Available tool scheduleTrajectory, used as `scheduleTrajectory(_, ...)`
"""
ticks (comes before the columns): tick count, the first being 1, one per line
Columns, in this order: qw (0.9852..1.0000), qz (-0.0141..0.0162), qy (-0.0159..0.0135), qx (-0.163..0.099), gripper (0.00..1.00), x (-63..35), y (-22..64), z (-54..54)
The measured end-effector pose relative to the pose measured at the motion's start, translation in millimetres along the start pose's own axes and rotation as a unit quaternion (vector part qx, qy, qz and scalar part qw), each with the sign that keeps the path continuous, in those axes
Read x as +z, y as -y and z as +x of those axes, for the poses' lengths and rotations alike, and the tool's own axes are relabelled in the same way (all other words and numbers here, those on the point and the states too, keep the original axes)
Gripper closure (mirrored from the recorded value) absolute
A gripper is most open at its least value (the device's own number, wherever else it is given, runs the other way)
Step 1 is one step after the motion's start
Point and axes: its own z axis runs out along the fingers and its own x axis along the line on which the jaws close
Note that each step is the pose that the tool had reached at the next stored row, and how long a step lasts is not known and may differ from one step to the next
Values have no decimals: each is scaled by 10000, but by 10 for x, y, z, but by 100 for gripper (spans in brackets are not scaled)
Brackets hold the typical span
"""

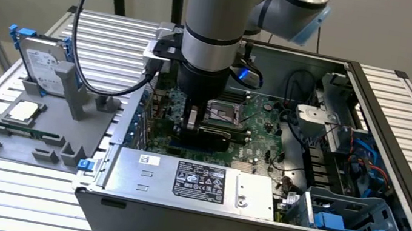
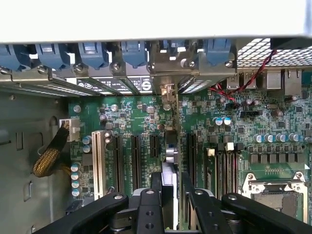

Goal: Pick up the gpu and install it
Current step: 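Press down on the gpu until it lock into place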

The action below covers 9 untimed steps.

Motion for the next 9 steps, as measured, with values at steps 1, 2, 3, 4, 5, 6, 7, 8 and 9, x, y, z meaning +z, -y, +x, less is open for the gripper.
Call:
scheduleTrajectory(1, 10000, 0, 0, 0, 100, 0, 0, 0)
scheduleTrajectory(2, 10000, 0, 0, 0, 100, 0, 0, -1)
scheduleTrajectory(3, 10000, 0, 0, -1, 100, 0, 0, -1)
scheduleTrajectory(4, 10000, -1, -2, -1, 100, -2, 1, -2)
scheduleTrajectory(5, 10000, -1, -3, -1, 100, -3, 0, -4)
scheduleTrajectory(6, 10000, -1, -3, -1, 100, -4, -1, -5)
scheduleTrajectory(7, 10000, -1, -3, -1, 100, -4, -1, -8)
scheduleTrajectory(8, 10000, -2, -4, -1, 100, -5, -2, -10)
scheduleTrajectory(9, 10000, -1, -3, -1, 100, -5, -3, -15)
